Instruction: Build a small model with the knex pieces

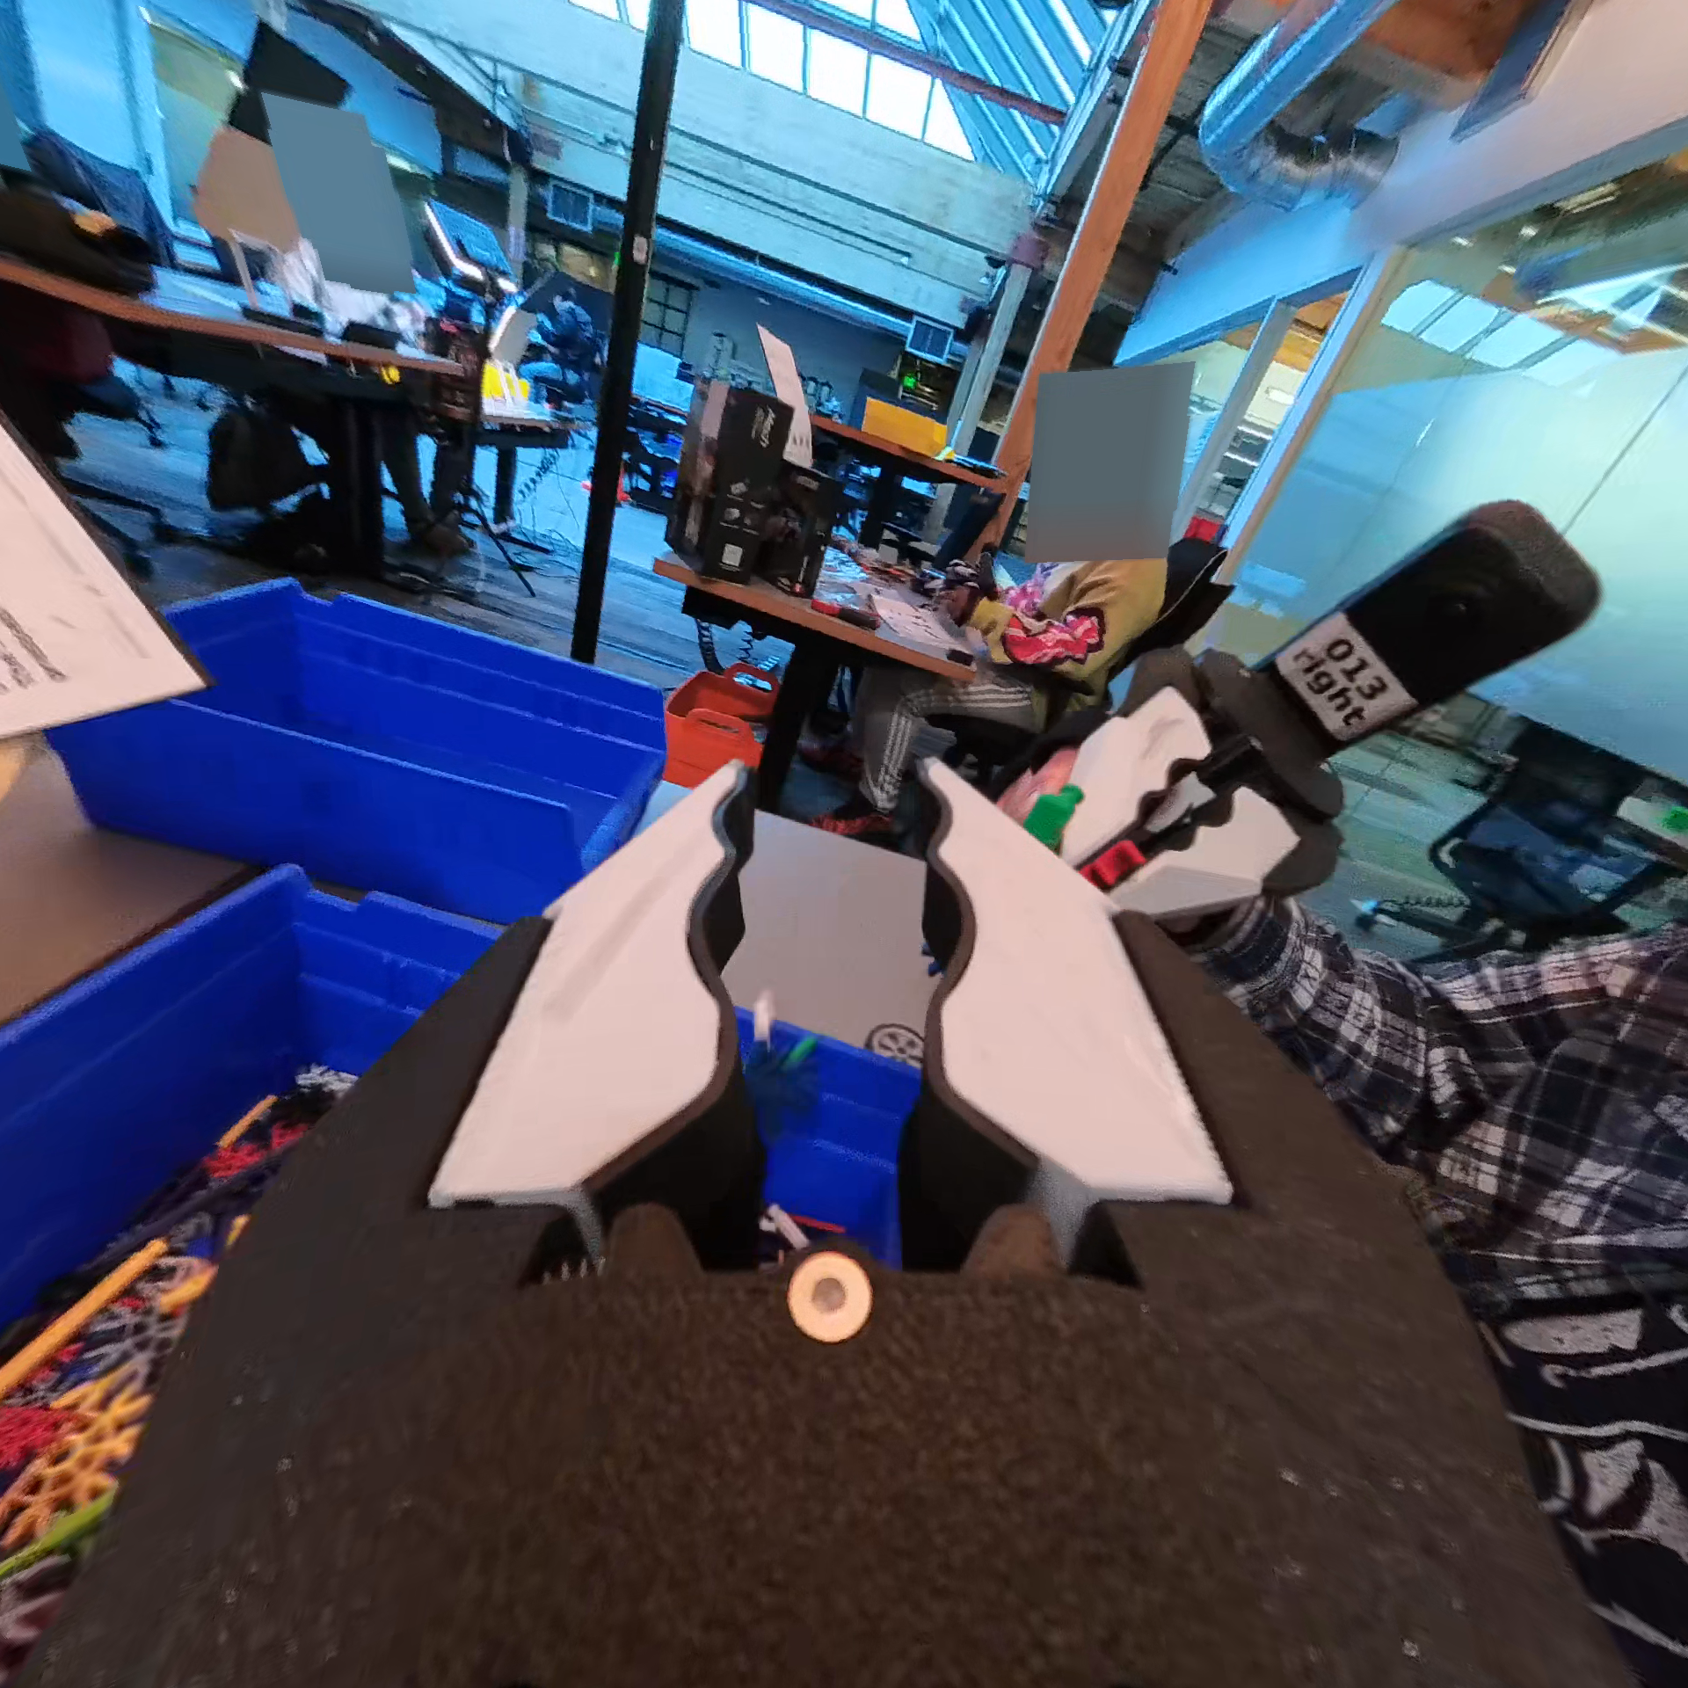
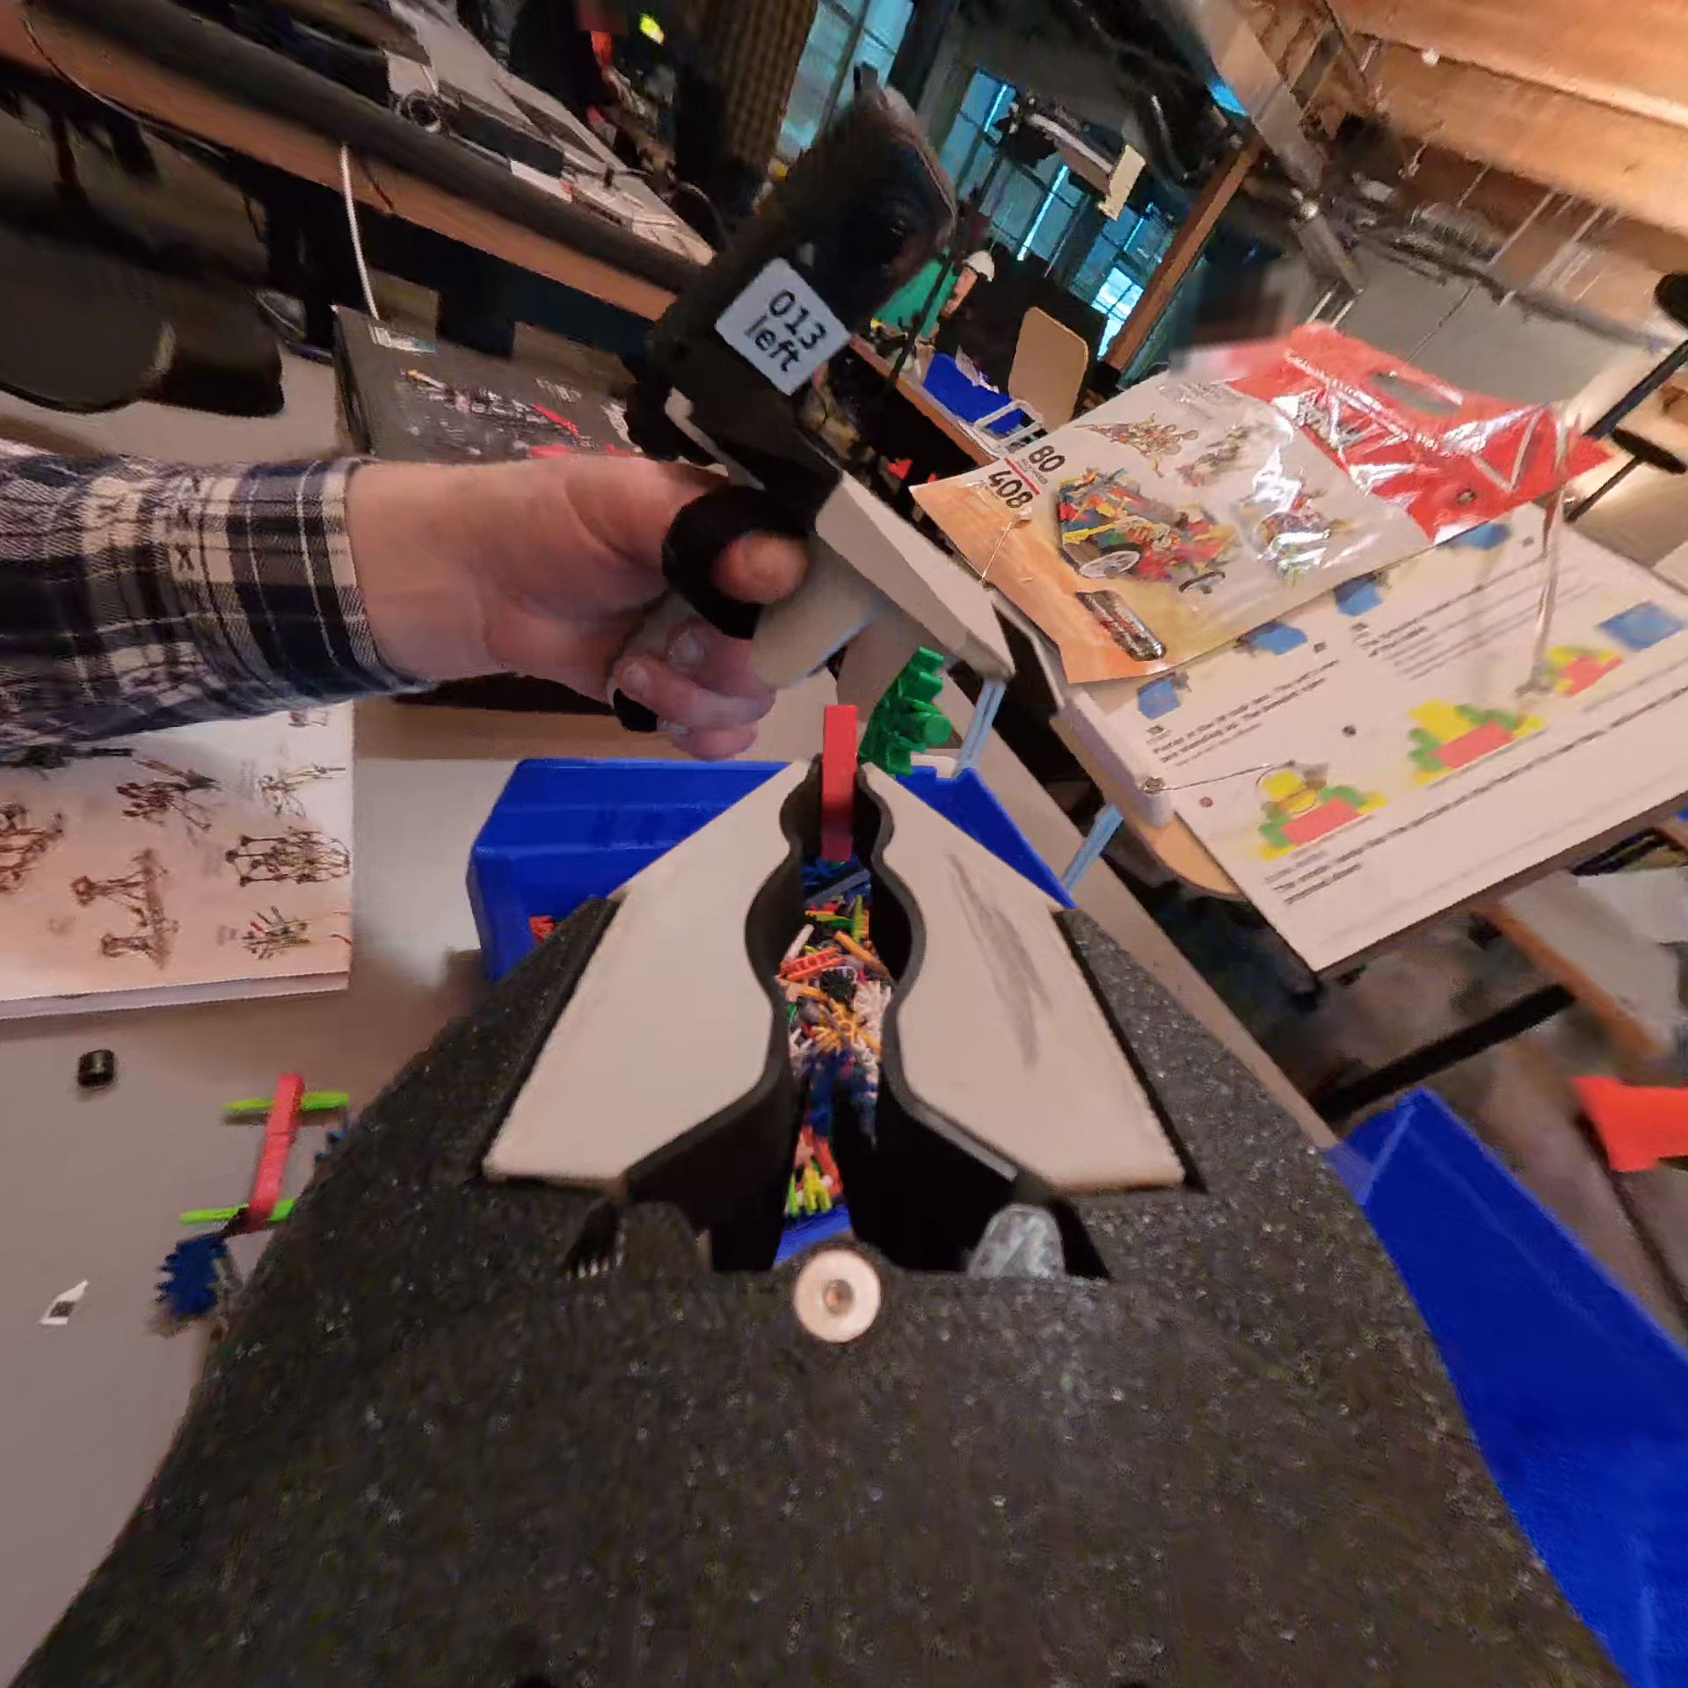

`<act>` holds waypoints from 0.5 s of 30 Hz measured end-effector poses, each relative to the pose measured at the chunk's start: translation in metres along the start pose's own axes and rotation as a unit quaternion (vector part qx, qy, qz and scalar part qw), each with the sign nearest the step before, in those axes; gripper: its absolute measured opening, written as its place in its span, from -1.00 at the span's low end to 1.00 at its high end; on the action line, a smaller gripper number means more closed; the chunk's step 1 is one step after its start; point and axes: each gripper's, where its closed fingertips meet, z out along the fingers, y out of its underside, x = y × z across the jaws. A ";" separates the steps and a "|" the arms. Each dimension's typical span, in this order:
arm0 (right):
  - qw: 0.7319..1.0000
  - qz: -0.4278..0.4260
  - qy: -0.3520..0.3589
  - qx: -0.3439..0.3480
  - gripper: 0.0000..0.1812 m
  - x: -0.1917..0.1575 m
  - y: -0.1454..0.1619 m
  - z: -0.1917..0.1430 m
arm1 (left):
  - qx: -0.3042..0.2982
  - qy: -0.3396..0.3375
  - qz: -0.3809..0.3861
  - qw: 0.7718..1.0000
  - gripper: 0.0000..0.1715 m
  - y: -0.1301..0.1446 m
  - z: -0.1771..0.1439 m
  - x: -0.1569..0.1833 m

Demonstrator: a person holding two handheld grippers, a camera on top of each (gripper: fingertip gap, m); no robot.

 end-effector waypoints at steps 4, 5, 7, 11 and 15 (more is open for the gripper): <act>0.999 0.044 -0.022 0.005 -0.95 0.003 0.009 0.000 | -0.023 -0.028 0.046 0.998 -0.63 -0.001 -0.006 -0.003; 0.998 0.055 -0.025 0.006 -0.95 0.004 0.011 0.001 | -0.026 -0.029 0.052 0.998 -0.65 -0.001 -0.008 -0.003; 0.997 0.074 -0.028 0.016 -0.96 0.008 0.011 -0.001 | -0.025 -0.016 0.054 0.998 -0.66 -0.003 -0.010 0.002; 0.989 0.128 -0.056 0.051 -0.95 0.010 0.003 -0.006 | -0.025 0.014 0.070 0.997 -0.68 -0.006 -0.011 0.017; 0.975 0.184 -0.093 0.079 -0.95 0.009 -0.004 -0.009 | -0.065 0.051 0.092 0.992 -0.63 0.009 -0.002 0.036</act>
